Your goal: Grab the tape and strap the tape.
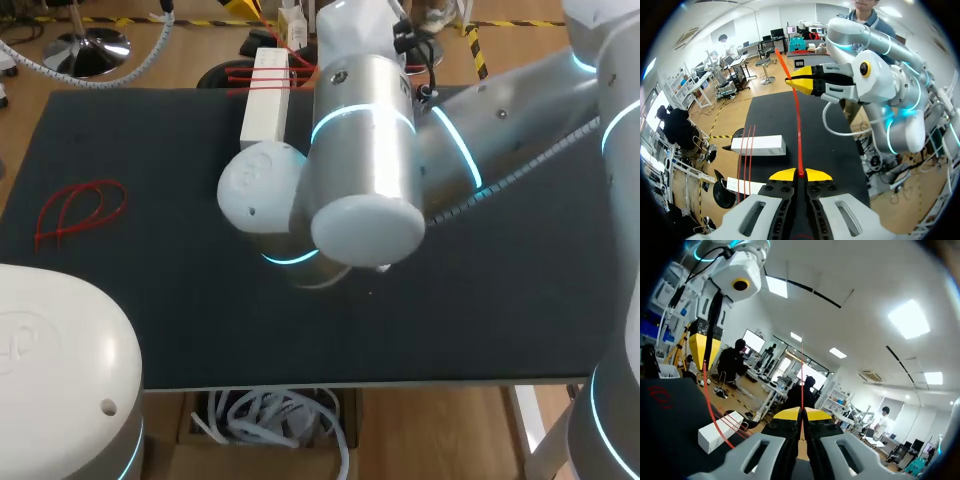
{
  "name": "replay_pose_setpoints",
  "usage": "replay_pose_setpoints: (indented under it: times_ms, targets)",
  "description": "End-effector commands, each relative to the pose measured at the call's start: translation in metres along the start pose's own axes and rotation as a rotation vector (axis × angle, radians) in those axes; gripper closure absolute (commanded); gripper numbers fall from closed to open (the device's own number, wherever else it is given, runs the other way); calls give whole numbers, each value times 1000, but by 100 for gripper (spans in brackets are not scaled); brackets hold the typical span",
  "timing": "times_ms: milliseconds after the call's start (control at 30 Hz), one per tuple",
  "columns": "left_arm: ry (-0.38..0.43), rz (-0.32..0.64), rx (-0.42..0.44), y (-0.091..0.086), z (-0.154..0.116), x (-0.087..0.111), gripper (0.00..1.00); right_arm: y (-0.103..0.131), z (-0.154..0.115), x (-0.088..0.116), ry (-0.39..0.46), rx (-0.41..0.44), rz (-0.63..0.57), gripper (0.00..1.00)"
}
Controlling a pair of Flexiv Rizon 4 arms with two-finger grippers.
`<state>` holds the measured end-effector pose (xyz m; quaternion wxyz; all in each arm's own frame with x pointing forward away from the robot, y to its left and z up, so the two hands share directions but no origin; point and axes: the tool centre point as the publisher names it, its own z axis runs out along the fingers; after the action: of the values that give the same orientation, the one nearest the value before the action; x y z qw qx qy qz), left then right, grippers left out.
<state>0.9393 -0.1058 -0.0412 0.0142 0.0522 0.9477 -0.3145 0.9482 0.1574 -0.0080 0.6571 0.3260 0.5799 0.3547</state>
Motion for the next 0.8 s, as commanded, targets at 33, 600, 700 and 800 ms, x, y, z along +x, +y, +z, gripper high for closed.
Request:
replay_pose_setpoints:
  times_ms: [33, 600, 700, 800]
  targets:
    - [1, -1, -3, 0, -1, 0, 100, -4, 0, -7, 76, -95, -138, 100]
    - [1, -1, -3, 0, -1, 0, 100, -4, -1, 7, 128, 44, -296, 100]
    - [1, -1, -3, 0, -1, 0, 100, -4, -2, 8, 195, 101, -383, 100]
    - [1, -1, -3, 0, -1, 0, 100, 1, -5, 5, 222, 98, -448, 100]
